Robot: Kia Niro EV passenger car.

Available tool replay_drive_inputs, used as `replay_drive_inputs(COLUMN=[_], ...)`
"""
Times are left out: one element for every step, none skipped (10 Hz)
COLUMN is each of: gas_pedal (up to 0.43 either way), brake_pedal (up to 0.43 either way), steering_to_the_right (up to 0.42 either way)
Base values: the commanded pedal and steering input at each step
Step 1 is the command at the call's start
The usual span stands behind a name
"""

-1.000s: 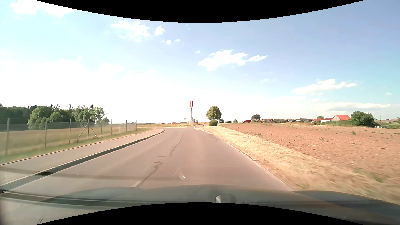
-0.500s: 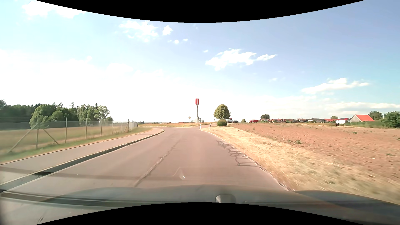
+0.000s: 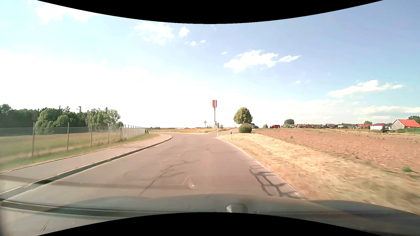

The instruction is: Follow the waypoints while adhering to traffic rules and regulations

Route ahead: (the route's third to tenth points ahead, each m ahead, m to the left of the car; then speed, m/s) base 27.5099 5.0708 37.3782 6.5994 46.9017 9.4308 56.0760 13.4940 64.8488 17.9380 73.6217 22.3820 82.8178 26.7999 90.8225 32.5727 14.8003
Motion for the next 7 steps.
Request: replay_drive_inputs(gas_pedal=[0.087, 0.087, 0.087, 0.087, 0.087, 0.087, 0.087], brake_pedal=[0.006, 0.006, 0.006, 0.006, 0.006, 0.006, 0.006], steering_to_the_right=[-0.039, -0.036, -0.034, -0.031, -0.031, -0.03, -0.029])
